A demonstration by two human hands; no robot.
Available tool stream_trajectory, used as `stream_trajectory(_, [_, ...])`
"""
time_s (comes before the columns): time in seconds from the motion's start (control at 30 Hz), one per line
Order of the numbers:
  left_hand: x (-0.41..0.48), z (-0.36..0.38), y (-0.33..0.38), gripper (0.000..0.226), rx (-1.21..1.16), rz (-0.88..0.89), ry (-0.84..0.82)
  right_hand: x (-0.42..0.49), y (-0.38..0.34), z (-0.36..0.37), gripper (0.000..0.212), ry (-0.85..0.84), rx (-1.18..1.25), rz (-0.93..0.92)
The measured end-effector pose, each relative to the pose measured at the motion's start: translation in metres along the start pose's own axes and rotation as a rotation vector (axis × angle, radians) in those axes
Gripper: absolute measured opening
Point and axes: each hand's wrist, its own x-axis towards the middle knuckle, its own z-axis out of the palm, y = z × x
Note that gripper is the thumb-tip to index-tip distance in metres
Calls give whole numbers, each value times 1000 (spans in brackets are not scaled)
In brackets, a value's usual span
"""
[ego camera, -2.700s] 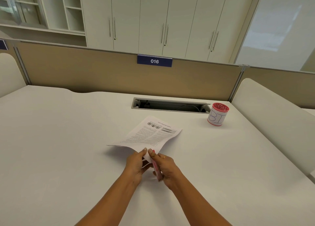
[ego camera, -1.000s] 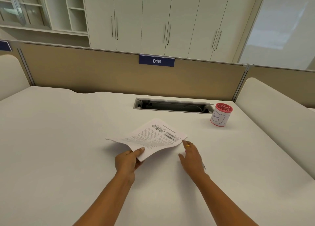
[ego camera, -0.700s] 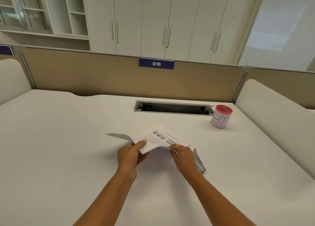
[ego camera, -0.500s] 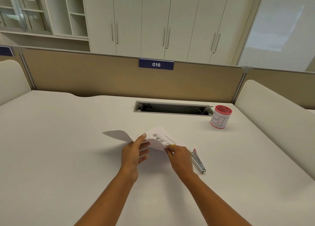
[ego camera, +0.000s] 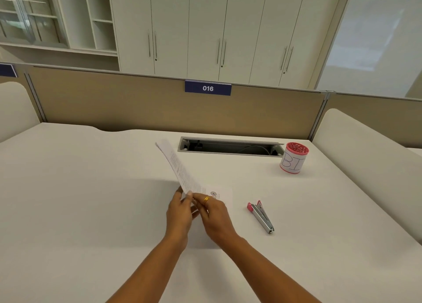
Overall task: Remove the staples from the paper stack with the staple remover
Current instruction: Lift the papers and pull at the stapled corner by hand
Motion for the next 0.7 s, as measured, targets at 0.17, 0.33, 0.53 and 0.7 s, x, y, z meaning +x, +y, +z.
stream_trajectory(0.17, [11,-14,6,34,77,25,79,-2,6,-2,33,-38,0,28])
stream_trajectory(0.33, [21,-26,7,24,127,73,136,1,17,-15,33,64,-40,170])
stream_trajectory(0.53, [30,-36,9,18,222,145,246,3,35,-39,43,140,-41,321])
stream_trajectory(0.7, [30,-35,10,22,224,155,234,5,39,-44,52,174,7,408])
